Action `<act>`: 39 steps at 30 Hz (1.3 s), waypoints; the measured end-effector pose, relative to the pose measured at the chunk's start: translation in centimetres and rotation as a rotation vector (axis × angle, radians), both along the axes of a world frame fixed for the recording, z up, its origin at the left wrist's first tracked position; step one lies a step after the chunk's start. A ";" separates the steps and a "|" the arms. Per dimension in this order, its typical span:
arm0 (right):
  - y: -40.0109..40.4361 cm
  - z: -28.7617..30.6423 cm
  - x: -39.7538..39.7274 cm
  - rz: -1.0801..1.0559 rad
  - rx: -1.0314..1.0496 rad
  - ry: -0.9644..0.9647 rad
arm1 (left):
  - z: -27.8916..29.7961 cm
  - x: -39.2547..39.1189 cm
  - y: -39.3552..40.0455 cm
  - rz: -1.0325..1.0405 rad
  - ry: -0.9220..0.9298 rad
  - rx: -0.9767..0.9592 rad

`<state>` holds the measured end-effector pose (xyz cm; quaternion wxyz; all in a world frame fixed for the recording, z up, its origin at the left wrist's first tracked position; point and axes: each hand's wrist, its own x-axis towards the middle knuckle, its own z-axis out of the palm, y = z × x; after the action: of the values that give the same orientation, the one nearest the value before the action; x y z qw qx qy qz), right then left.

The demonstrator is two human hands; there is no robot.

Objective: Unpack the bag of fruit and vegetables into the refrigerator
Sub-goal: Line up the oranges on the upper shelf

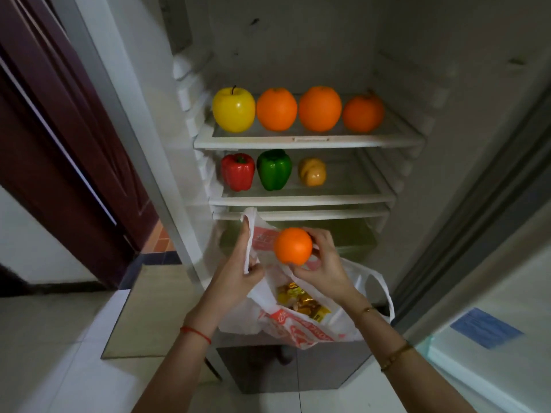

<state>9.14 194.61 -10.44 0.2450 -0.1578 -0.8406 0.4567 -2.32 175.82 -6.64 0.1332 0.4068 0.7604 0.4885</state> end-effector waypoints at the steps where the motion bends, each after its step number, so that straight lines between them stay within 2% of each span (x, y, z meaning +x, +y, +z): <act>1: 0.2 1.2 0.2 -0.020 -0.005 0.036 | 0.2 0.0 0.4 -0.005 0.007 0.002; 9: 2.3 11.5 1.7 -0.140 -0.228 0.358 | 1.0 0.2 2.7 -0.075 -0.052 -0.006; 13: 4.8 16.8 1.5 -0.245 -0.195 0.498 | 1.4 0.6 3.2 -0.080 -0.060 -0.025; 18: 8.3 22.3 0.4 -0.400 -0.132 0.535 | 1.4 0.3 3.6 -0.058 -0.073 -0.055; 21: 10.2 24.5 -0.3 -0.445 0.017 0.481 | 1.5 0.2 3.7 -0.022 -0.043 -0.085; 26: 10.9 25.6 0.1 -0.416 0.222 0.247 | 1.7 0.1 3.9 -0.011 -0.027 -0.070; 31: 11.2 23.9 0.1 -0.442 0.259 0.095 | 1.9 -0.2 3.9 -0.016 -0.052 -0.063; 39: 11.1 22.9 -1.3 -0.356 0.243 0.086 | 1.6 -0.8 4.4 -0.005 -0.035 -0.067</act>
<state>7.82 205.76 12.41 0.3749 -0.2534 -0.8370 0.3076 -3.08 180.18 -5.08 0.1612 0.3955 0.7727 0.4696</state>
